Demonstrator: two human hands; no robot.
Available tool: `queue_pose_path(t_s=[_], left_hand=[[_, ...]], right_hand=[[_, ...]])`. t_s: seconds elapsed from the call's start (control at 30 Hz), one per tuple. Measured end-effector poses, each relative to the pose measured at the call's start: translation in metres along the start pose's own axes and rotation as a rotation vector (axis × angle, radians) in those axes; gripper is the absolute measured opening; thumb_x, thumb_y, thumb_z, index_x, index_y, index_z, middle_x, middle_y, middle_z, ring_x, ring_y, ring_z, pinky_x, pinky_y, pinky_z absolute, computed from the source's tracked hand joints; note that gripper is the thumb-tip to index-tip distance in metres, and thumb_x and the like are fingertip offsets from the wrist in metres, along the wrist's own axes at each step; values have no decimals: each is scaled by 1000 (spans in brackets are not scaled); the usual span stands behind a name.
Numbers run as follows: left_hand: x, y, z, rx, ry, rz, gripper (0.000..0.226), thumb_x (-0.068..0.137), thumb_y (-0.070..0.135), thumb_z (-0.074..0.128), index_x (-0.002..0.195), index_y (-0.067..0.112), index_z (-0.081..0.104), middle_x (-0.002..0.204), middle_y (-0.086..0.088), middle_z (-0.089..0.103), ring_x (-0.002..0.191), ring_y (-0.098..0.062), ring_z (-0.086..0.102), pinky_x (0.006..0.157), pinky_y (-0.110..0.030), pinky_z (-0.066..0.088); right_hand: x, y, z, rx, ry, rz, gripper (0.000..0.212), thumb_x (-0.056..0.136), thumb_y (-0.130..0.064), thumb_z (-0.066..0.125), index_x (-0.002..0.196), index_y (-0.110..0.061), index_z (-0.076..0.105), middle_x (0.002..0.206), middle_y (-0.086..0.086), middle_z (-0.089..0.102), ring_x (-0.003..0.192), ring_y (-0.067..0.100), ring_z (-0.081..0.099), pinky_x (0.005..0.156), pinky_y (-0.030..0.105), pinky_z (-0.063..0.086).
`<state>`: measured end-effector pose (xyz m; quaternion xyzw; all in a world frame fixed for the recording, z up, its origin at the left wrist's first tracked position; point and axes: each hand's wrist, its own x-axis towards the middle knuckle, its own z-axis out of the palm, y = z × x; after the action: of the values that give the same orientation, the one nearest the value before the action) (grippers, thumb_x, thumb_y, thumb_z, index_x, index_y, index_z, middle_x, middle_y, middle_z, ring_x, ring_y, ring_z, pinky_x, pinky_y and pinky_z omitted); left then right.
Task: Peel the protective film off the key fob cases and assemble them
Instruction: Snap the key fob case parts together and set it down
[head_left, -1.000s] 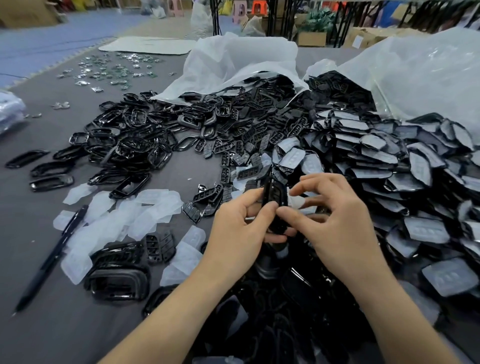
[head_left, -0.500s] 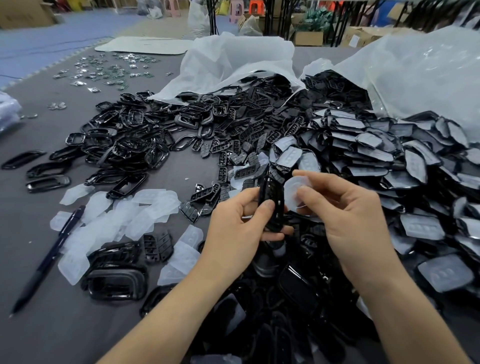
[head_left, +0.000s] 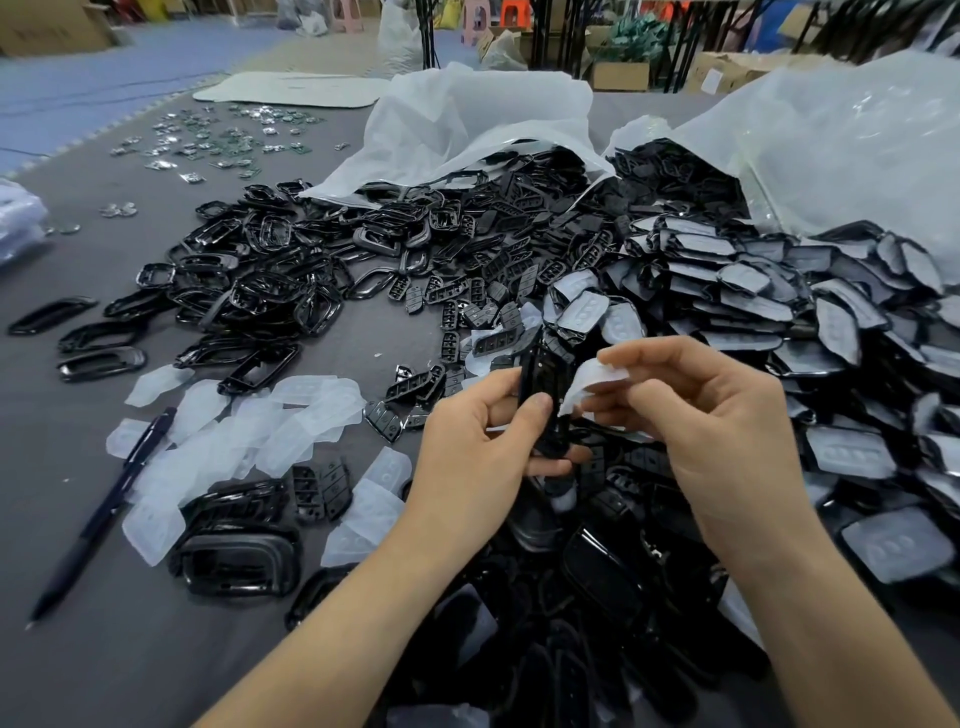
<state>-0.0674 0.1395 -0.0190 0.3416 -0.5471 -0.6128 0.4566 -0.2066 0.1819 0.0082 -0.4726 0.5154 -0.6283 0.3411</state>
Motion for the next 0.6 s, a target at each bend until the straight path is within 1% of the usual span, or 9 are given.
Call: queue_pose_path(t_s=[0.1, 0.2, 0.27, 0.33, 0.4, 0.47, 0.5, 0.53, 0.6], left_hand=[[0, 0, 0, 7, -19, -9, 22, 97, 2, 49, 101, 16, 65, 80, 1, 75, 65, -24, 72, 56, -21, 56], [0, -1, 0, 1, -33, -27, 22, 98, 1, 47, 100, 17, 63, 77, 2, 74, 64, -21, 72, 55, -21, 56], [1, -1, 0, 7, -34, -30, 22, 97, 1, 49, 101, 17, 63, 76, 2, 74, 64, -21, 72, 55, -21, 56], [1, -2, -1, 39, -38, -21, 23, 96, 0, 51, 103, 18, 64, 79, 1, 74, 67, -23, 73, 56, -22, 56], [1, -2, -3, 106, -43, 22, 26, 94, 0, 57, 101, 23, 66, 84, -3, 74, 72, -27, 73, 60, -30, 59], [0, -2, -4, 184, -48, 66, 25, 92, 4, 61, 100, 27, 67, 83, -6, 74, 74, -28, 73, 65, -42, 61], [-1, -1, -5, 208, -57, 85, 21, 92, 8, 63, 101, 26, 67, 80, -4, 75, 72, -25, 74, 65, -42, 61], [-2, -1, -4, 235, -66, 111, 16, 92, 12, 64, 102, 24, 67, 77, -1, 74, 69, -20, 73, 62, -38, 61], [-3, -1, -4, 330, -58, 186, 11, 92, 21, 63, 102, 20, 68, 68, 6, 72, 59, -8, 70, 53, -22, 55]], right_hand=[[0, -4, -2, -77, 19, -54, 21, 85, -1, 65, 82, -20, 71, 75, 4, 73, 67, 16, 70, 64, 22, 55], [-1, -9, -4, -278, -6, -162, 14, 84, -13, 68, 81, -26, 70, 88, -3, 67, 74, 19, 62, 63, 37, 57], [-2, -14, -5, -283, -72, -215, 8, 84, -16, 68, 82, -24, 69, 95, -4, 65, 79, 20, 59, 64, 40, 55], [-3, -18, -6, -231, -145, -218, 12, 85, -14, 70, 82, -25, 69, 85, -2, 67, 71, 15, 57, 63, 31, 53], [-3, -20, -8, -203, -226, -187, 11, 81, -14, 69, 83, -25, 70, 77, 0, 66, 63, 7, 55, 60, 19, 48], [-2, -19, -8, -226, -267, -136, 11, 81, -13, 72, 83, -23, 72, 77, 0, 69, 63, 6, 58, 60, 17, 48], [-2, -16, -7, -260, -257, -116, 13, 81, -11, 73, 83, -23, 72, 78, -1, 70, 65, 7, 61, 62, 19, 50], [-1, -14, -6, -309, -233, -111, 15, 80, -9, 73, 82, -24, 71, 78, -4, 70, 68, 9, 63, 64, 22, 52], [-1, -9, -3, -417, -172, -138, 16, 80, -10, 72, 81, -26, 68, 77, -10, 70, 71, 12, 65, 68, 28, 53]])
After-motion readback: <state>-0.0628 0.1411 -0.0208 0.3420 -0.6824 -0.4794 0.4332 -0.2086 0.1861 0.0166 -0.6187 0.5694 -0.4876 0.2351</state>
